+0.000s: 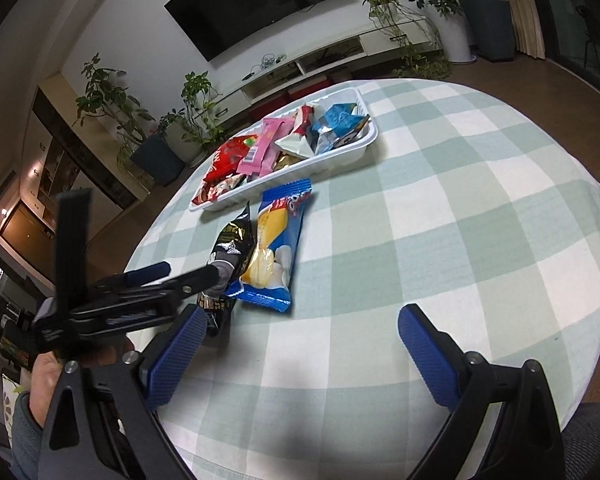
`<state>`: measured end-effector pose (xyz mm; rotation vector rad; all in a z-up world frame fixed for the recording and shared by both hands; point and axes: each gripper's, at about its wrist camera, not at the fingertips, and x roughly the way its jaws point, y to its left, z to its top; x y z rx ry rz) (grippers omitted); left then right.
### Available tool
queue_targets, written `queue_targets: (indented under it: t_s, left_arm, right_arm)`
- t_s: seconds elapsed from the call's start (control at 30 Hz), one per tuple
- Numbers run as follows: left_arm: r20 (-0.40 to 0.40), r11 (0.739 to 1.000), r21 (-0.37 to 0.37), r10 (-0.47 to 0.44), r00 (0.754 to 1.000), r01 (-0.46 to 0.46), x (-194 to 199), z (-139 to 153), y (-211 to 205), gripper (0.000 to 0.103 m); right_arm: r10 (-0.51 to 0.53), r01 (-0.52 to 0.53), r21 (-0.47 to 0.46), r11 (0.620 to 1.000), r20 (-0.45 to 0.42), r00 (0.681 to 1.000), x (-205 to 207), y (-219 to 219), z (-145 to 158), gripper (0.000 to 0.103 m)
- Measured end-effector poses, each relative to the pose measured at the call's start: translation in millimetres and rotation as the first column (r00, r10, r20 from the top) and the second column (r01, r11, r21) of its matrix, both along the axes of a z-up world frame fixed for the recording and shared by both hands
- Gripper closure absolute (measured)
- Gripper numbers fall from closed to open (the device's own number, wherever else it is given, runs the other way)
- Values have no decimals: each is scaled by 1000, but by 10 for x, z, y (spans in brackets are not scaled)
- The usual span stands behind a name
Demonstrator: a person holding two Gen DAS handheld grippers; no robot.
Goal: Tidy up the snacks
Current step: 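Grasp the black cookie packet with the left tool, then grasp the blue-and-yellow cake packet with the right tool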
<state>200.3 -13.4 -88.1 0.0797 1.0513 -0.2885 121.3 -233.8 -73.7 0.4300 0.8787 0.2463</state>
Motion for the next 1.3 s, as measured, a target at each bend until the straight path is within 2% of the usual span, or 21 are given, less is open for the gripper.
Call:
queue_targets:
  t_s: [0.1,0.17,0.23,0.37,0.5,0.53,0.8,1.03,1.13,1.2,1.3]
  left_arm:
    - [-16,1000,25,-10,1000,11,64,-67,-68,7]
    - [-33,999,45,-17,999,19,117,-123,-112,17]
    - [-50,998,49,-24,998,27,168,-172,-139,32]
    - [-38,996,80,-34,999,37,211,-195,-196,41]
    - [-28,996,72,-59,998,61,213,-176,-226,71]
    - [-27,995,68,-66,997,67,206,-173,-225,75]
    - [-20,996,30,-86,996,86,118,-158,-125,79]
    - [-12,998,-53,-42,999,41,-187,-118,197,79]
    - [-4,997,-79,-20,1000,20,-317,-87,334,79]
    - [0,996,-85,-11,1000,11,-369,-78,387,79]
    - [1,996,-93,-1,1000,1,-404,-81,447,79]
  right_arm:
    - [-4,4,-9,1000,0,1000,-11,2,6,5]
    - [0,0,-10,1000,-2,1000,-11,8,8,7]
    - [4,-4,-18,1000,1,1000,-22,18,18,8]
    - [6,-6,-29,1000,1,1000,-8,21,11,8]
    - [11,-11,-38,999,-5,1000,18,42,8,11]
    - [12,-12,-42,999,-5,1000,22,53,12,11]
    - [40,-42,-95,995,-29,999,162,176,18,15]
    - [101,-108,-173,979,-48,994,548,454,55,15]
    - [133,-146,-207,967,-77,988,745,633,-18,22]
    - [147,-168,-241,956,-103,984,879,754,-92,32]
    - [149,-183,-276,943,-141,979,1015,872,-196,39]
